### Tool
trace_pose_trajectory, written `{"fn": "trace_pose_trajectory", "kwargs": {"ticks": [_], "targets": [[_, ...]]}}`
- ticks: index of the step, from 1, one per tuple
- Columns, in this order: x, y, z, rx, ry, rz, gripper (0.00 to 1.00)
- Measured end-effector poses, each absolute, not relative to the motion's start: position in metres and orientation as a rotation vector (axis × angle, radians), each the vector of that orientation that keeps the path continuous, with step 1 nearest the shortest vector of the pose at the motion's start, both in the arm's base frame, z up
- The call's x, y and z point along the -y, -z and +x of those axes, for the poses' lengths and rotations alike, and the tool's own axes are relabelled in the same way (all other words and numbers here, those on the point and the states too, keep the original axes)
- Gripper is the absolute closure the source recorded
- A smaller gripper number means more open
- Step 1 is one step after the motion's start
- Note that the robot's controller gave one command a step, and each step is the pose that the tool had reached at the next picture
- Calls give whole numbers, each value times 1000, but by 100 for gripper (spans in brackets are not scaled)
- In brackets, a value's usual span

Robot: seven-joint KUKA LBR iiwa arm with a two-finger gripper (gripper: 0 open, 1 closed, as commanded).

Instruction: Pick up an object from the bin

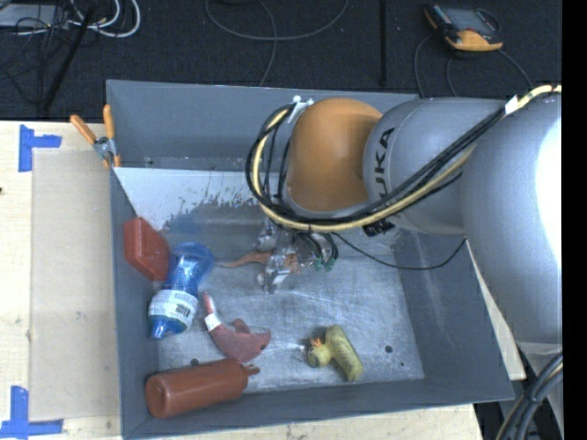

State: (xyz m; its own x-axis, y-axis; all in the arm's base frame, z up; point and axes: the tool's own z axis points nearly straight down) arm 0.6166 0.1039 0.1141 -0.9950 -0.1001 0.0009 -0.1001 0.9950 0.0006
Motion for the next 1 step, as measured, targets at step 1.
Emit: {"fn": "trace_pose_trajectory", "kwargs": {"ticks": [1], "targets": [[-104, -127, 617, 3140, 2, 157, 100]]}}
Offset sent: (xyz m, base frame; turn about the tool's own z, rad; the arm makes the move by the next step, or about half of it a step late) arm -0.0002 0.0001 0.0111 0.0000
